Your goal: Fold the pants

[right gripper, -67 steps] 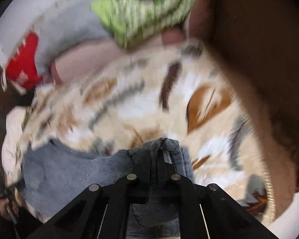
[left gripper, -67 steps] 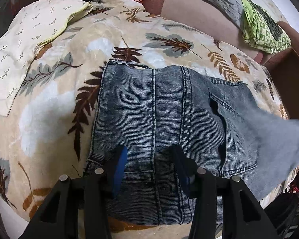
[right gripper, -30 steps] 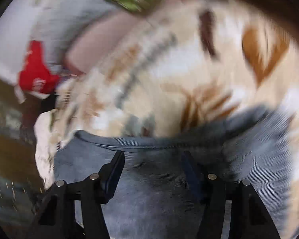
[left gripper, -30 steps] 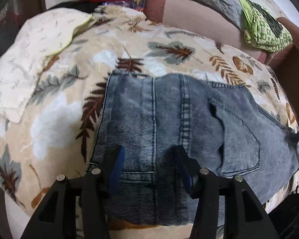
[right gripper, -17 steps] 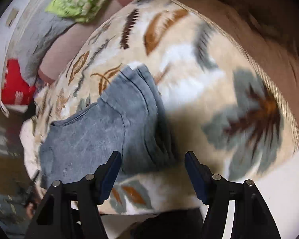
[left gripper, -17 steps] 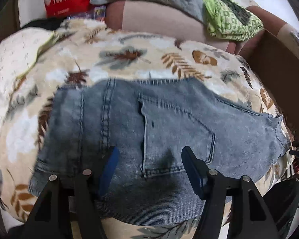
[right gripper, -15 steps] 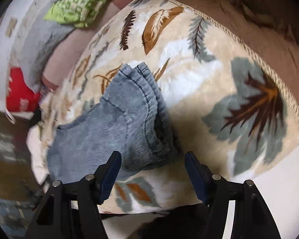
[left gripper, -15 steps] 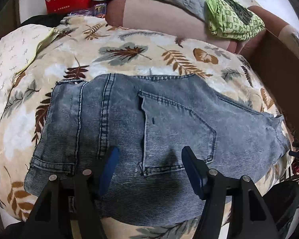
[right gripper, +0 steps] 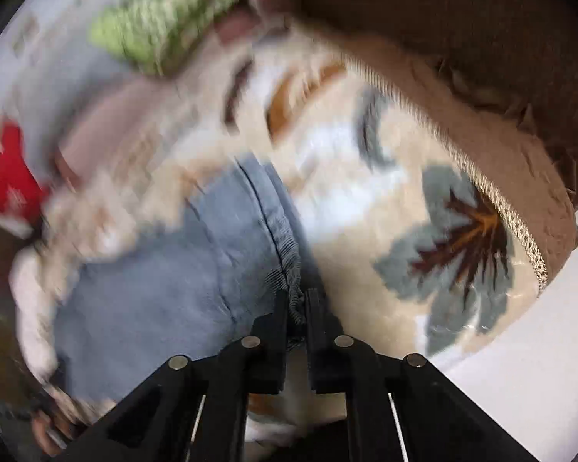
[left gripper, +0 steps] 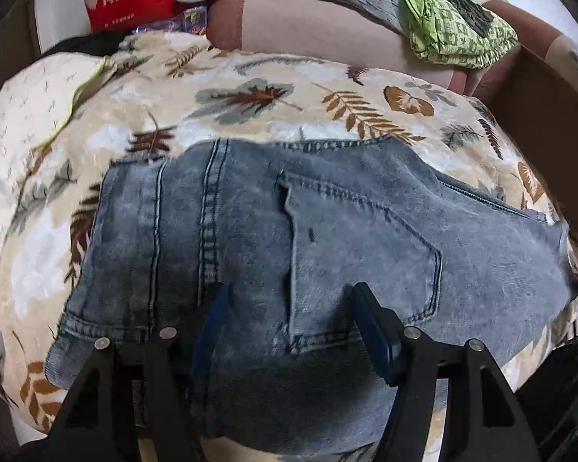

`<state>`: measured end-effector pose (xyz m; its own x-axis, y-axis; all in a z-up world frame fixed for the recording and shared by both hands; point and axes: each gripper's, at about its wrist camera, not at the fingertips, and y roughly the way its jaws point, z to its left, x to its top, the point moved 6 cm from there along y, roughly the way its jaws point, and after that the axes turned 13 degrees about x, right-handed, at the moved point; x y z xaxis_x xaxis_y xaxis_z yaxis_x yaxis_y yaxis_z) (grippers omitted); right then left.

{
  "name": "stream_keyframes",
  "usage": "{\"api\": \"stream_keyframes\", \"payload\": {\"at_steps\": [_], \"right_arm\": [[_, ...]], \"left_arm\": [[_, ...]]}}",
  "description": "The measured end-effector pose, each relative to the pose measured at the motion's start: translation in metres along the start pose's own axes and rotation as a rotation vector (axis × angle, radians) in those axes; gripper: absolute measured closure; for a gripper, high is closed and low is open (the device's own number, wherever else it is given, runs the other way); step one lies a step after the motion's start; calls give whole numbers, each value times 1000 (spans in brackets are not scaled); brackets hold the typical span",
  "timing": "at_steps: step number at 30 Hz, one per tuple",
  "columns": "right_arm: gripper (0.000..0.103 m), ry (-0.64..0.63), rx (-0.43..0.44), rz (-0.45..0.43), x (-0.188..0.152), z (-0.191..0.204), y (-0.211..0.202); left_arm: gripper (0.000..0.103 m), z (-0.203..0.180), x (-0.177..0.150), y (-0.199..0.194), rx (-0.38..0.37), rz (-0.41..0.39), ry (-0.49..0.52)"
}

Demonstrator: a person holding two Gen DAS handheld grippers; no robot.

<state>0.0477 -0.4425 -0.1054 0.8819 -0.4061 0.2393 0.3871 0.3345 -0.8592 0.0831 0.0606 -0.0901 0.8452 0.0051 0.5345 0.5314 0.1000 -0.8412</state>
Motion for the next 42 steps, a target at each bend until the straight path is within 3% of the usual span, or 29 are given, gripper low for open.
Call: {"api": "stream_keyframes", "payload": {"at_steps": [2, 4, 6, 8, 14, 15, 16, 20, 21, 22, 24, 26, 27, 28, 29, 30, 31, 33, 35, 39, 41, 42], "right_arm": [[69, 21, 2, -18, 4, -3, 0], [34, 27, 45, -107, 17, 4, -19], [26, -8, 24, -193, 34, 14, -36], [26, -57, 67, -178, 56, 29, -32], [28, -67, 178, 54, 110, 41, 33], [53, -87, 194, 86, 110, 48, 40], [92, -101, 191, 78, 111, 51, 40], [92, -166, 228, -183, 121, 68, 1], [92, -173, 193, -218, 119, 65, 3], [91, -183, 153, -206, 117, 62, 15], [87, -162, 124, -41, 103, 49, 65], [84, -156, 158, -97, 102, 46, 61], [73, -126, 178, -138, 104, 45, 50], [46, -106, 186, -169, 104, 44, 39], [30, -99, 171, -207, 103, 43, 25], [17, -108, 147, -250, 98, 44, 8], [17, -119, 147, -263, 93, 46, -2], [17, -141, 164, -229, 74, 52, -18], [17, -167, 113, -188, 54, 44, -27], [21, -170, 25, -78, 17, 21, -6], [56, -181, -31, -44, 13, 13, 6], [80, -153, -44, -32, 10, 9, 8]], "left_arm": [[36, -6, 6, -7, -6, -28, 3], [36, -14, 12, -14, -7, -57, 17], [35, -25, 19, -19, -16, -88, 43], [34, -38, 24, -16, -21, -101, 84], [34, -52, 21, 16, 6, -42, 126], [34, -52, 20, 19, 8, -41, 131], [34, -52, 20, 21, 6, -42, 134], [34, -55, 15, 27, 6, -55, 153], [34, -56, 15, 27, 2, -64, 155], [33, -57, 14, 28, 5, -68, 157], [31, -59, 13, 30, 20, -70, 177], [31, -60, 13, 29, 26, -72, 183], [31, -59, 14, 29, 22, -71, 179], [31, -59, 14, 28, 17, -67, 174], [31, -58, 15, 28, 11, -61, 165], [31, -56, 16, 26, 2, -58, 151], [31, -55, 17, 23, -6, -58, 138], [31, -53, 19, 18, -21, -63, 113], [31, -51, 19, 16, -32, -66, 97], [31, -53, 16, 20, -20, -47, 105], [31, -54, 14, 20, -10, -44, 118], [31, -53, 14, 17, -10, -45, 118]]}}
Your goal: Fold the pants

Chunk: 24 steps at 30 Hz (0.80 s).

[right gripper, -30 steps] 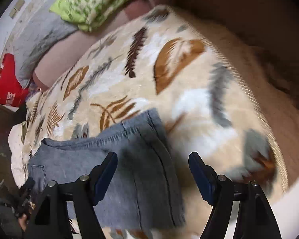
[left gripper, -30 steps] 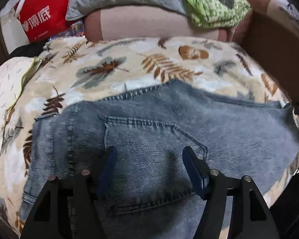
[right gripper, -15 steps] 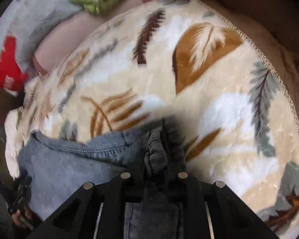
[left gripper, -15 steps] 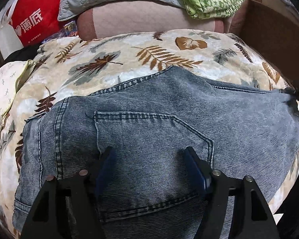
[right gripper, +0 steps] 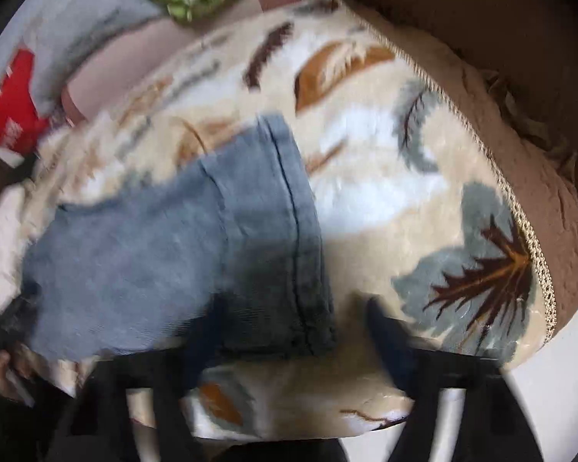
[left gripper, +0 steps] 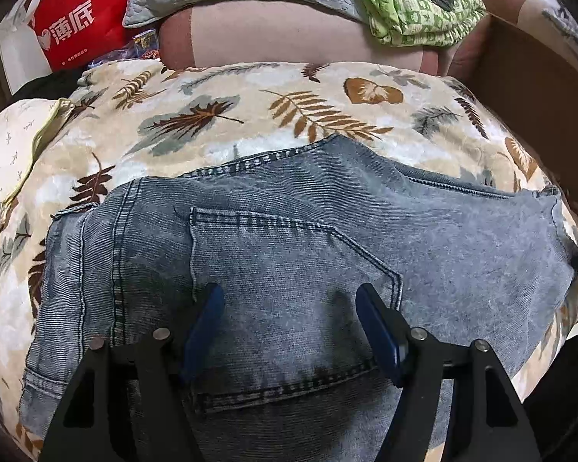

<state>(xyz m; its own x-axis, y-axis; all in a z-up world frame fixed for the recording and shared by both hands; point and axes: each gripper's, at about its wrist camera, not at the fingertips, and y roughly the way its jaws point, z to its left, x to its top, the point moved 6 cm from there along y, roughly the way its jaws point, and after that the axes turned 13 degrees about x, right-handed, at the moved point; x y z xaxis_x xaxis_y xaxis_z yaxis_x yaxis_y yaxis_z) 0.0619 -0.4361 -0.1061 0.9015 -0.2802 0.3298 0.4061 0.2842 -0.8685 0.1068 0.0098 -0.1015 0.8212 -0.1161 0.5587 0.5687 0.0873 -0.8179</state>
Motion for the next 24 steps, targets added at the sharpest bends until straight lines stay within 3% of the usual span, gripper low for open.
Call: {"api": "stream_keyframes", "payload": {"at_steps": [5, 7, 9, 10, 11, 14, 16, 17, 18, 21, 23, 24], "right_arm": [[78, -63, -74, 30, -6, -4, 6], [61, -69, -120, 33, 4, -1, -5], [50, -91, -141, -76, 26, 15, -30], [47, -103, -119, -99, 34, 25, -35], [46, -122, -45, -111, 45, 40, -35], [37, -116, 169, -108, 74, 66, -11], [35, -63, 127, -63, 85, 48, 21], [35, -3, 76, 8, 85, 29, 46], [37, 51, 83, 48, 83, 15, 59], [38, -31, 32, -57, 101, 44, 23], [38, -139, -23, -108, 111, 81, 4], [38, -199, -10, -112, 116, 106, 0]], "left_arm": [[31, 9, 2, -7, -6, -13, -51], [31, 11, 0, 0, 19, 12, -45], [30, 6, -6, 12, 51, 51, 3], [30, 2, -7, 14, 82, 39, 46], [29, -2, -7, 13, 108, 25, 74], [28, -3, -6, 11, 115, 31, 60], [28, 2, 0, 3, 47, 29, -2], [28, 5, 5, -5, 14, 11, -33], [28, 7, 10, -12, 2, -10, -41], [28, 22, 20, -21, 93, -67, -28], [28, 33, 16, -12, 94, -18, -57], [28, 37, 13, -7, 86, -2, -70]]}}
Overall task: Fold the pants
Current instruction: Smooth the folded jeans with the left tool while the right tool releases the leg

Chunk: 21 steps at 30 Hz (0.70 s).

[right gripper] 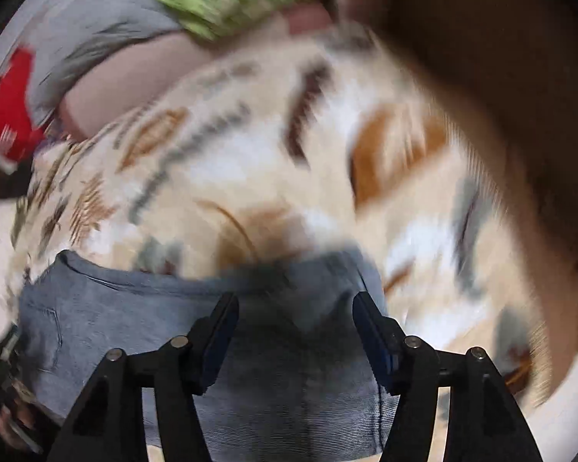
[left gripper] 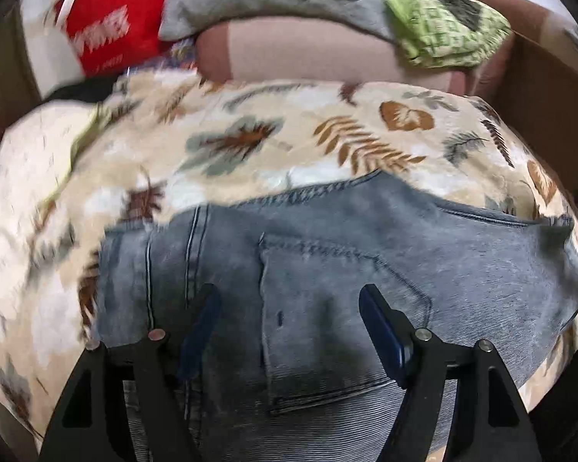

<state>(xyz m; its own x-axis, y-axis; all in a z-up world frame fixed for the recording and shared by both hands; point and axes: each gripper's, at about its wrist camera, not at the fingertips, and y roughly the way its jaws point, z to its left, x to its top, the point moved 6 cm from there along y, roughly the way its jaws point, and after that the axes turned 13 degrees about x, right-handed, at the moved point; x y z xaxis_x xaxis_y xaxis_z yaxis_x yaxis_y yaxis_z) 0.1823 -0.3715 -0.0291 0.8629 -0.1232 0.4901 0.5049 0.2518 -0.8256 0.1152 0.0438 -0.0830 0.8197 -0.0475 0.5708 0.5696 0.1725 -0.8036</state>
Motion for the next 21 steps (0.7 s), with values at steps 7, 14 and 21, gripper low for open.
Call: {"api": "stream_keyframes", "payload": {"at_steps": [7, 14, 21], "right_arm": [[38, -369, 360, 246, 8, 211, 103], [42, -432, 378, 349, 16, 276, 183], [101, -617, 234, 312, 14, 302, 185]], "left_arm": [[28, 19, -19, 24, 24, 41, -33], [23, 20, -20, 25, 8, 16, -31], [19, 18, -23, 26, 0, -8, -13]]}}
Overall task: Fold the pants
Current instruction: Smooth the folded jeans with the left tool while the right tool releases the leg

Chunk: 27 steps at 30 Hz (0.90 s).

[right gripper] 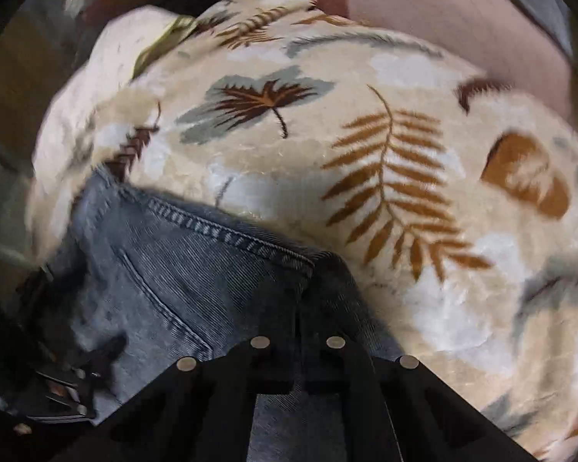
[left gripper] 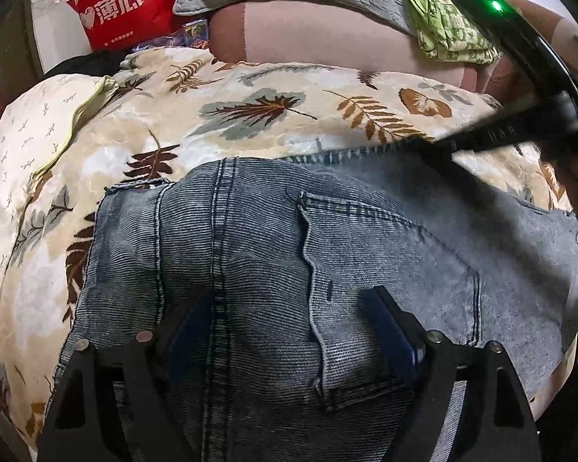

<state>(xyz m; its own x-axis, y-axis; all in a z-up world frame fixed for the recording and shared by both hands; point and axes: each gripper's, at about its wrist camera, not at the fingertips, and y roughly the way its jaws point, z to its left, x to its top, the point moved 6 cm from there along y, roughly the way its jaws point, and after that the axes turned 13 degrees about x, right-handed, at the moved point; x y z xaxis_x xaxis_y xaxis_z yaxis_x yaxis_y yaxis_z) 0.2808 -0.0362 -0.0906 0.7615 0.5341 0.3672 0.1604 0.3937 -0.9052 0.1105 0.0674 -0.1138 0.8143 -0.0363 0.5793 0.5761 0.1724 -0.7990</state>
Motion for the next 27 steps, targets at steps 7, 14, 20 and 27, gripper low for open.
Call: {"api": "stream_keyframes", "payload": {"at_steps": [7, 14, 20, 27], "right_arm": [[100, -31, -136, 35, 0, -5, 38], [43, 180, -44, -230, -35, -14, -45], [30, 443, 114, -255, -154, -75, -114], [31, 800, 169, -344, -256, -209, -134]], "left_arm": [[18, -2, -1, 2, 12, -5, 17], [17, -4, -2, 2, 20, -8, 23], [17, -3, -1, 2, 21, -8, 21], [14, -6, -2, 3, 38, -4, 24]]}}
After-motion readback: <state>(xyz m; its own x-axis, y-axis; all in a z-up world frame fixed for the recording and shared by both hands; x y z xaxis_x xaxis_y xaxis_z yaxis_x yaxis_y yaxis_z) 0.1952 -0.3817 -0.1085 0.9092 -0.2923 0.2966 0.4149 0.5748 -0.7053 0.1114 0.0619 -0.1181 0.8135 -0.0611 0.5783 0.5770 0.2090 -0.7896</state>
